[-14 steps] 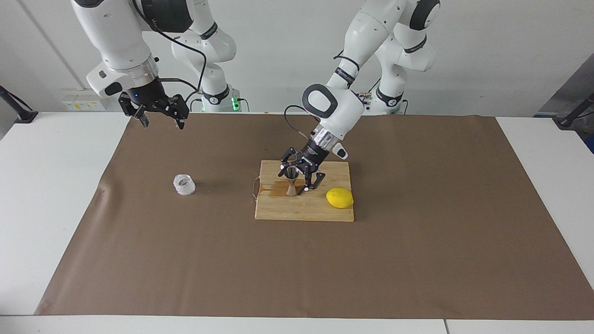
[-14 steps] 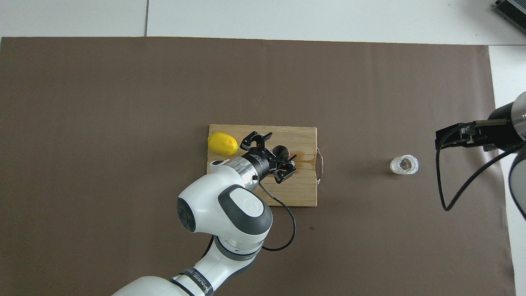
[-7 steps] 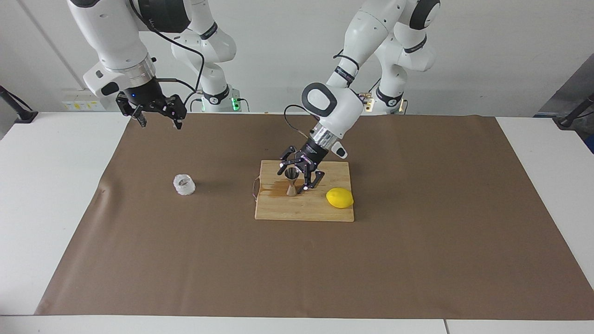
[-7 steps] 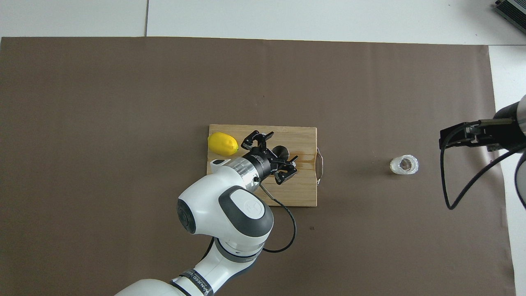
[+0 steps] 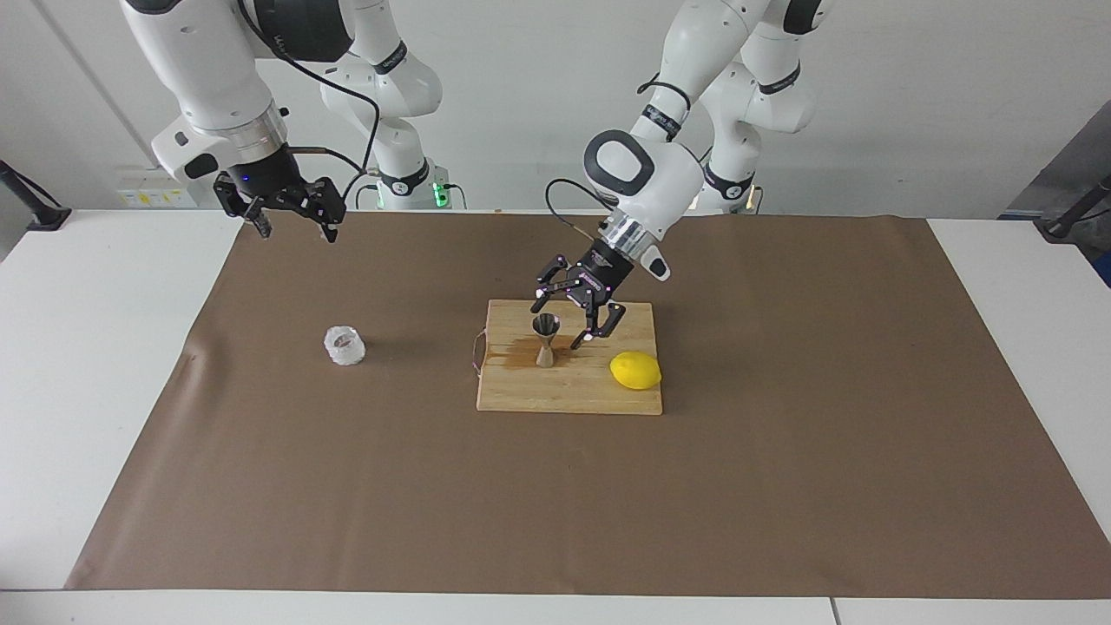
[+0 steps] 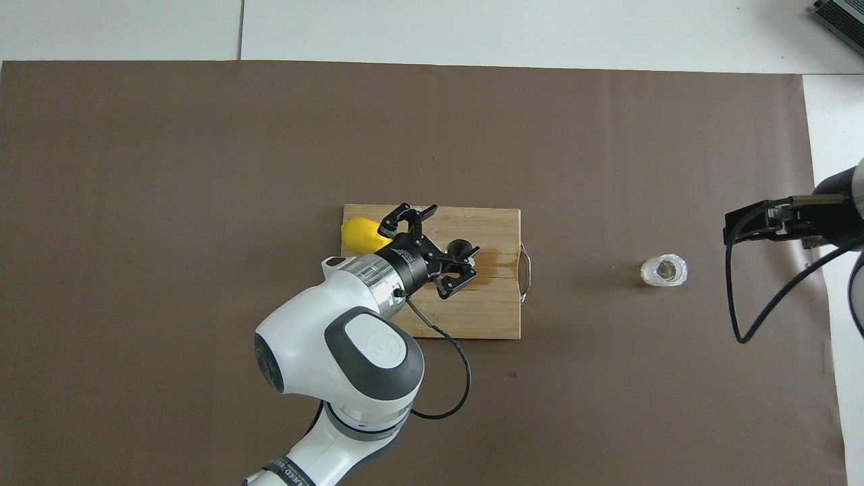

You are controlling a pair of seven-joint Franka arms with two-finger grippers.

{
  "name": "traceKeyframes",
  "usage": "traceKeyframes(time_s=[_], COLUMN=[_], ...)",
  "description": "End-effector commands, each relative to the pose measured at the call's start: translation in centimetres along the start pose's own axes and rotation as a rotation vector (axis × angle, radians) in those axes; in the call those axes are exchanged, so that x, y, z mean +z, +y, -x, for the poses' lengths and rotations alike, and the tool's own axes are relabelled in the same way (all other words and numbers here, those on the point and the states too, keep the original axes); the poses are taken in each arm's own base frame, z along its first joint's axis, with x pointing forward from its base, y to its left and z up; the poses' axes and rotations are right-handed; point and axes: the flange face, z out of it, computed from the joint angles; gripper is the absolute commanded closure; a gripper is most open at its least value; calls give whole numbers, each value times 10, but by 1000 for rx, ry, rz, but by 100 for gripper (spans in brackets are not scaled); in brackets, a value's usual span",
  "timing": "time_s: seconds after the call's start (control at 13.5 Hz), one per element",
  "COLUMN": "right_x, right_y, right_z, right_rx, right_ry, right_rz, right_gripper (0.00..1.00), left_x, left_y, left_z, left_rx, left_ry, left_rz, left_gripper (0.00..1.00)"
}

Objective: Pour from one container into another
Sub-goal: 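Open the left gripper and release the jigger on the board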

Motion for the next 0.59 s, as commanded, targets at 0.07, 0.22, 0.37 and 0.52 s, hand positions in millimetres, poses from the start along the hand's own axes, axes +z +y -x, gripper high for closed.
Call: traceKeyframes(time_s=[0.07, 0.22, 0.37, 0.52], right_x=[-1, -1, -1, -1], right_y=[3, 3, 4, 4], right_z=[8, 8, 8, 8], right_rx=[-14, -13, -12, -12], right_ry=[-6, -6, -5, -6], right_rz=[-8, -8, -8, -8], right_gripper=[0, 0, 0, 0], left_x=[-44, -55, -69, -74], left_y=[44, 72, 110, 123], left_z=[7, 13, 18, 21], left_rx=[2, 1, 18, 67], left_ry=[-57, -89, -108, -70], left_rz=[-49, -83, -149, -202], left_gripper=[0, 0, 0, 0])
